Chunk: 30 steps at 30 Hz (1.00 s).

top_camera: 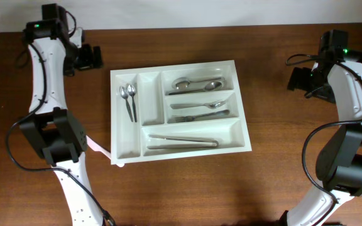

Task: Pack container
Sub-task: 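Move the left gripper back left and down toward the white plastic knife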

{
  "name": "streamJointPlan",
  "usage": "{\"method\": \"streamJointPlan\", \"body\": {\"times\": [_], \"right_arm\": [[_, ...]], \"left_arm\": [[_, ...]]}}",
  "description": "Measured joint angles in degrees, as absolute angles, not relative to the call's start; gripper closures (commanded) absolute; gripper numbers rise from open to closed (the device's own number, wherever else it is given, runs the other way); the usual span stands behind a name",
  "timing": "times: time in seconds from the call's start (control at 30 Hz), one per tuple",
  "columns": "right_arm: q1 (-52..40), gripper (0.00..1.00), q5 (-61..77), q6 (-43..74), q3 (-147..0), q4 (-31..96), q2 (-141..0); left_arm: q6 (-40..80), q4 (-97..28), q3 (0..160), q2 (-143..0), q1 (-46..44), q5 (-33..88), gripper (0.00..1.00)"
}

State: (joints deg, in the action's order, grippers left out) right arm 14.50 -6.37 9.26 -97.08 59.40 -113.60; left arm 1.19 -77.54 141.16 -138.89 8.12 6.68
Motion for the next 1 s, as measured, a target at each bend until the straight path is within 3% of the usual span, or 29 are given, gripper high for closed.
{"method": "streamJointPlan", "body": {"times": [0.27, 0.5, 1.0], "right_arm": [[14.50, 0.01, -6.37, 9.26, -97.08, 59.42, -113.60], [14.50, 0.01, -6.37, 9.28, -97.08, 59.42, -113.60], [14.50, 0.01, -6.39, 9.28, -97.08, 59.40, -113.60]], "left_arm": [[22.26, -89.78, 141.08, -135.15, 10.70, -0.43, 0.01], [32.40, -96.44, 140.07, -134.34, 11.62, -3.36, 0.01], [40.51, -82.81, 118.61, -134.34, 8.51, -6.04, 0.01]]}}
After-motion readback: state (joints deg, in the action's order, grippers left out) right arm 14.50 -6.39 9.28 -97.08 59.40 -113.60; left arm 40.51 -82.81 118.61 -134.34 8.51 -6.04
